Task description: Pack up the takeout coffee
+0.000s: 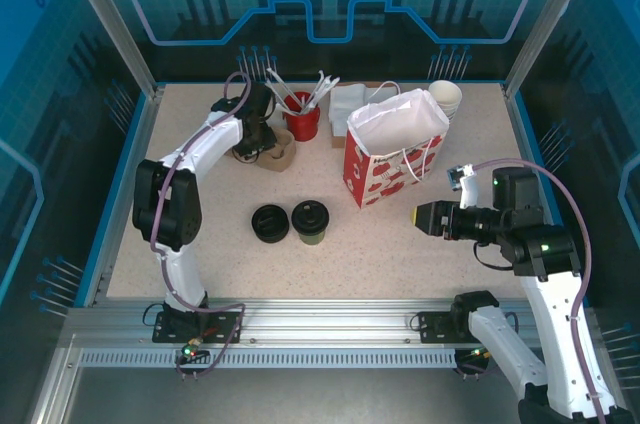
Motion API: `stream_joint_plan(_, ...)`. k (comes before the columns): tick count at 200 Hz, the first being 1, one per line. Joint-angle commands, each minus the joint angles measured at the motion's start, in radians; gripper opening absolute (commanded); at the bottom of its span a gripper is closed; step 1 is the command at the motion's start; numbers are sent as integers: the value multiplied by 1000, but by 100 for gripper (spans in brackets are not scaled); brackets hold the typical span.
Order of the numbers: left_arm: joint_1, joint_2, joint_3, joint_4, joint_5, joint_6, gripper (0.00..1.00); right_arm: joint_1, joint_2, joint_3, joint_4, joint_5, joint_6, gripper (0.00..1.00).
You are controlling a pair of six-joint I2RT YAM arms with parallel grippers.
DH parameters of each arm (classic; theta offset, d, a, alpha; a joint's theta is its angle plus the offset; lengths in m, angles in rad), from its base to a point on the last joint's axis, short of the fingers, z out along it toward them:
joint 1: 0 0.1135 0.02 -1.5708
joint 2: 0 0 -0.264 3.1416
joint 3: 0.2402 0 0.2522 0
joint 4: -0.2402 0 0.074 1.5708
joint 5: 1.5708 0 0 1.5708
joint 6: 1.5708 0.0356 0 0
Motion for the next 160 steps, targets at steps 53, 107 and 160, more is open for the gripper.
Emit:
stream_joint_plan(53,3,13,15,-42,-41,22,38,-16,-16,-14,2,-24,6,47)
stream_joint_plan(107,5,22,-2,-26,-36,19,37,-20,-12,-26,27,-69,28,47)
stream_joint_plan(160,11,39,-6,-21,-27,13,36,-23,-2,-16,30,-73,28,47)
